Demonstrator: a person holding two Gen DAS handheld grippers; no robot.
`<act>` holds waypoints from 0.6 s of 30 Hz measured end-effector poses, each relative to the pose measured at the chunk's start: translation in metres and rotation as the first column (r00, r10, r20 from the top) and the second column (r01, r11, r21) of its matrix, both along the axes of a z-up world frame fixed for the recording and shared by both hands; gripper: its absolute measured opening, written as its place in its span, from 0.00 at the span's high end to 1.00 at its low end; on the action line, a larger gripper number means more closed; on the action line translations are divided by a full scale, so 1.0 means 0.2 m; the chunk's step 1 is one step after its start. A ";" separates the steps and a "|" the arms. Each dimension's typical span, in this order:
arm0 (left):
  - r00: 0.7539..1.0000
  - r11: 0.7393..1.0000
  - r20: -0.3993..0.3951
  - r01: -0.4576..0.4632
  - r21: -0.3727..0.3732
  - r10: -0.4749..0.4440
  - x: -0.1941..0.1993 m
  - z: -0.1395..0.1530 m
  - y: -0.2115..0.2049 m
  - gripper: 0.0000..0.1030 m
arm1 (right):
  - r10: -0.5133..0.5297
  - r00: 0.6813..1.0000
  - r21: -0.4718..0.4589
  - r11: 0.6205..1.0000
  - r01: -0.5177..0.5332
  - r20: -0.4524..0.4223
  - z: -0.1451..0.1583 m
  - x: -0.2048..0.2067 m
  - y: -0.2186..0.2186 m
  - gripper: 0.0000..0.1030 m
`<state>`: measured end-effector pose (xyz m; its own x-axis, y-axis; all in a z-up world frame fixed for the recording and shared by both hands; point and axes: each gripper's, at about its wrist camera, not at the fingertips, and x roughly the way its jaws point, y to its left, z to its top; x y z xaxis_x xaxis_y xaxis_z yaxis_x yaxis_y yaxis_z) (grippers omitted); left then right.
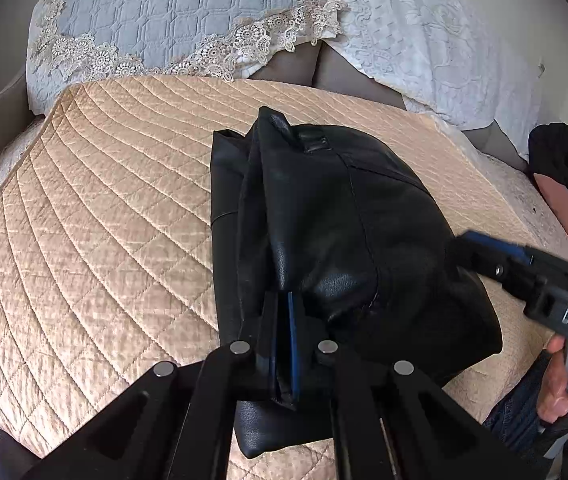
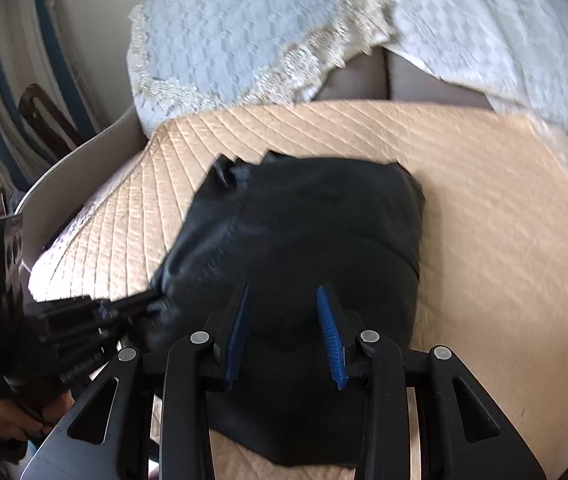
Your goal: Fold large clothes
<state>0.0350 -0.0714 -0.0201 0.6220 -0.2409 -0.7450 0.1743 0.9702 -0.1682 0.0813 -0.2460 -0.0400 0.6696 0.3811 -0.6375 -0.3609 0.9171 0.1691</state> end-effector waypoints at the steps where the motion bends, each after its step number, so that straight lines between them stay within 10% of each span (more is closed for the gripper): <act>1: 1.000 1.000 0.000 0.000 -0.001 0.000 0.00 0.00 0.00 0.94 | 0.006 1.000 -0.001 1.000 -0.006 0.000 0.01 0.02 0.01 0.65; 18: 1.000 0.988 -0.001 0.024 -0.155 -0.025 -0.12 0.06 0.14 0.88 | 0.141 0.989 -0.002 0.990 -0.141 -0.039 0.07 0.18 0.22 0.56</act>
<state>0.0104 -0.0438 -0.0073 0.6123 -0.3688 -0.6994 0.1970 0.9278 -0.3168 0.1168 -0.2013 -0.0269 0.5843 0.4664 -0.6641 -0.4798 0.8586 0.1808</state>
